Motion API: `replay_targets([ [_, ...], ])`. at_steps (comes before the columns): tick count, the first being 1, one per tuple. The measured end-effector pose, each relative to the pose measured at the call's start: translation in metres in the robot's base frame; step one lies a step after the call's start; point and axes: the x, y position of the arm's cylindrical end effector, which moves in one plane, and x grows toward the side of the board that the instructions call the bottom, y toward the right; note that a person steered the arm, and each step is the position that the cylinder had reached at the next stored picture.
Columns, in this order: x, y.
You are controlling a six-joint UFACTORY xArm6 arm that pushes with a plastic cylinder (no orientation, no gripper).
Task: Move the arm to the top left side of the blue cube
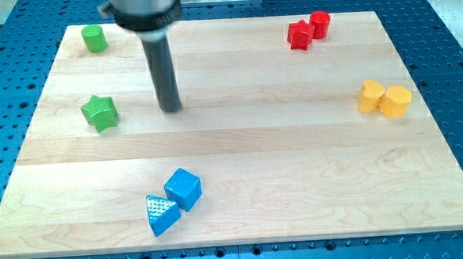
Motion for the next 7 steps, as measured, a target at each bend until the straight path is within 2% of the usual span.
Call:
replay_targets([
  [1, 0.025, 0.034],
  [2, 0.104, 0.023],
  [3, 0.146, -0.012],
  [4, 0.143, 0.013],
  [5, 0.161, 0.028],
  [6, 0.181, 0.067],
  [7, 0.181, 0.061],
])
